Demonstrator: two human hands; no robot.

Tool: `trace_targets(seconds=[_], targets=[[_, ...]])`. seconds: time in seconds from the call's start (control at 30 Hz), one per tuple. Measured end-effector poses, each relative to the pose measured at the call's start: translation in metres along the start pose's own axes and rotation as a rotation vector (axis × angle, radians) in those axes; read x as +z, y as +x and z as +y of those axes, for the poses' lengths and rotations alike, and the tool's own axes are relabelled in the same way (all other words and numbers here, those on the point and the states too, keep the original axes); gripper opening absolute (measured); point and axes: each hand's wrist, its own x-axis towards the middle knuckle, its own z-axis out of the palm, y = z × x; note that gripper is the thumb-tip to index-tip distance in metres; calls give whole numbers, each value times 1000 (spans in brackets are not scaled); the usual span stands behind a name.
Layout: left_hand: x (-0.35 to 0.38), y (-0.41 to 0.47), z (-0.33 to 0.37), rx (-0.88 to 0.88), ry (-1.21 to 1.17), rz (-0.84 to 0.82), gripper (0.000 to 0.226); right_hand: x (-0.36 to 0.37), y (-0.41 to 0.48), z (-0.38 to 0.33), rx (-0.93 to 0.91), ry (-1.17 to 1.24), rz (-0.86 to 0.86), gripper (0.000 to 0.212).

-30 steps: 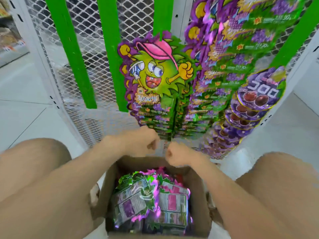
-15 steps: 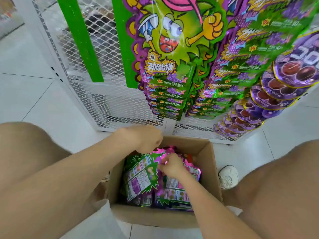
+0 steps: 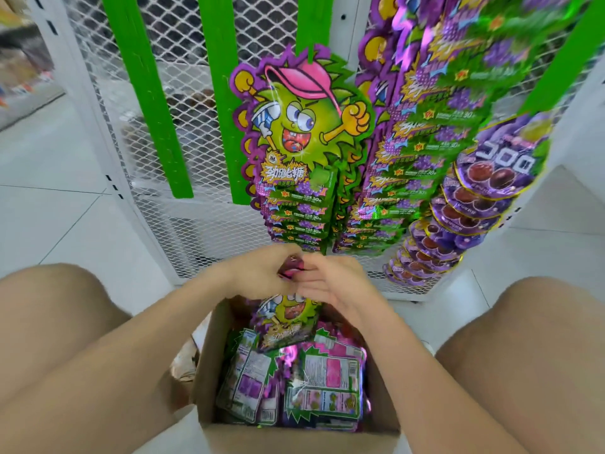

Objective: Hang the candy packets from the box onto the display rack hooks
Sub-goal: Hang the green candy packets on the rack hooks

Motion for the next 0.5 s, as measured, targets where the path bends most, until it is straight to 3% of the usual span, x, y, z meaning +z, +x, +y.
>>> trace_targets(seconds=[0.07,0.17,0.33,0.5], targets=[[-8,-4,-3,9,-79,96,17,-10,-9,-15,-126,-153,107,29],[-17,-11,-2,15,-203,151,20,-22,-12,-24,-472,-590,378,19],[-33,-23,12,105,-306,163,23,-20,-18,-23,-721,-900,325,26],[-71,-38,45,262,-238,244,18,-19,-46,-69,-859,-819,162,9]])
